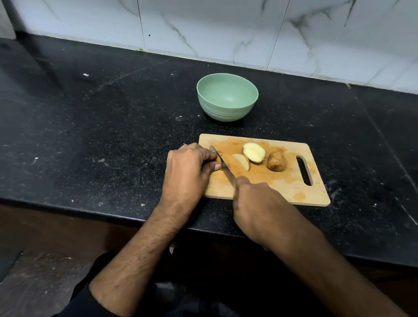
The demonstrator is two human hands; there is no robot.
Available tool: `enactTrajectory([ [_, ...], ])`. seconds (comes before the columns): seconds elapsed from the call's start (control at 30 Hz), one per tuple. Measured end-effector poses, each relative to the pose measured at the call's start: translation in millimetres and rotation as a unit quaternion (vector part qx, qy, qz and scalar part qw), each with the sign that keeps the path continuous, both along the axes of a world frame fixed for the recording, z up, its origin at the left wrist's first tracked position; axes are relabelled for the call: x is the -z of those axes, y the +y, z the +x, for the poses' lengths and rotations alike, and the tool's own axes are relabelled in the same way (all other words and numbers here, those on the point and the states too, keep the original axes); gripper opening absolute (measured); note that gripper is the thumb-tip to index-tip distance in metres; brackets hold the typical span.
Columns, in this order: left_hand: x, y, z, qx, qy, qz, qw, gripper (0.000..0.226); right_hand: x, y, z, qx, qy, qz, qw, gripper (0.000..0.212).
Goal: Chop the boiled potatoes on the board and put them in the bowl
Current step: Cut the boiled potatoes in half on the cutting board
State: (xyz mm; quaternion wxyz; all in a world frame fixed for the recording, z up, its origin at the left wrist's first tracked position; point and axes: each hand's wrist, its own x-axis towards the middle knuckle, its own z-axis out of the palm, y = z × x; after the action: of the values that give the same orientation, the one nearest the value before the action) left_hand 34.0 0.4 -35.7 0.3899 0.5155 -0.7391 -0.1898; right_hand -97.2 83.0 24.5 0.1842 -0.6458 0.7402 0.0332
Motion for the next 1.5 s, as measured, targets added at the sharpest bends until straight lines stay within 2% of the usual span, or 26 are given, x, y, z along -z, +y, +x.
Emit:
enactTrajectory([
  [0.33,4.8,-4.0,0.8,0.007,0.019,0.025,0.999,0.022,-29.4,54.5,-26.7,-0.022,-0.020,0.068,0.997,0.025],
  [0.4,4.9,-4.1,0.6,0.007,0.016,0.025,1.000,0.022,-39.0,55.7,-29.5,-0.016,-0.023,0.050,0.998,0.024],
  [0.53,3.7,-4.1,1.6,0.013,-0.007,0.028,1.000,0.029,-40.6,41.6,-23.8,0.016,-0.055,-0.046,0.997,0.017],
  [0.63,2.5,-0.4,0.5,0.035,-0.038,0.043,0.998,0.040,-26.5,26.1,-20.5,0.022,-0.044,-0.039,0.998,0.024],
  [0.77,-1.8,3.0,-2.4,0.041,-0.102,0.017,0.994,0.047,-15.2,17.8,-20.8,0.045,-0.053,-0.046,0.996,0.021],
  [0.93,-5.0,-1.4,-10.4,0.034,-0.120,0.026,0.992,0.067,-12.9,14.9,-23.7,0.059,-0.057,-0.031,0.996,0.023],
  [1.03,-5.8,-2.1,-11.1,0.023,-0.117,0.018,0.993,0.064,-13.2,16.3,-23.6,0.051,-0.046,-0.018,0.997,0.026],
  [1.27,-4.4,5.3,-13.3,0.019,-0.176,-0.053,0.983,0.049,-16.1,21.6,-15.5,0.064,-0.019,-0.013,0.998,0.028],
  [1.37,-1.9,2.6,-14.6,0.033,-0.198,-0.051,0.978,0.050,-20.3,26.3,-12.1,0.090,-0.034,0.010,0.995,0.024],
  [1.5,0.5,-3.2,-14.4,0.059,-0.173,-0.038,0.982,0.050,-21.7,33.8,-8.2,0.103,-0.039,0.030,0.993,0.013],
])
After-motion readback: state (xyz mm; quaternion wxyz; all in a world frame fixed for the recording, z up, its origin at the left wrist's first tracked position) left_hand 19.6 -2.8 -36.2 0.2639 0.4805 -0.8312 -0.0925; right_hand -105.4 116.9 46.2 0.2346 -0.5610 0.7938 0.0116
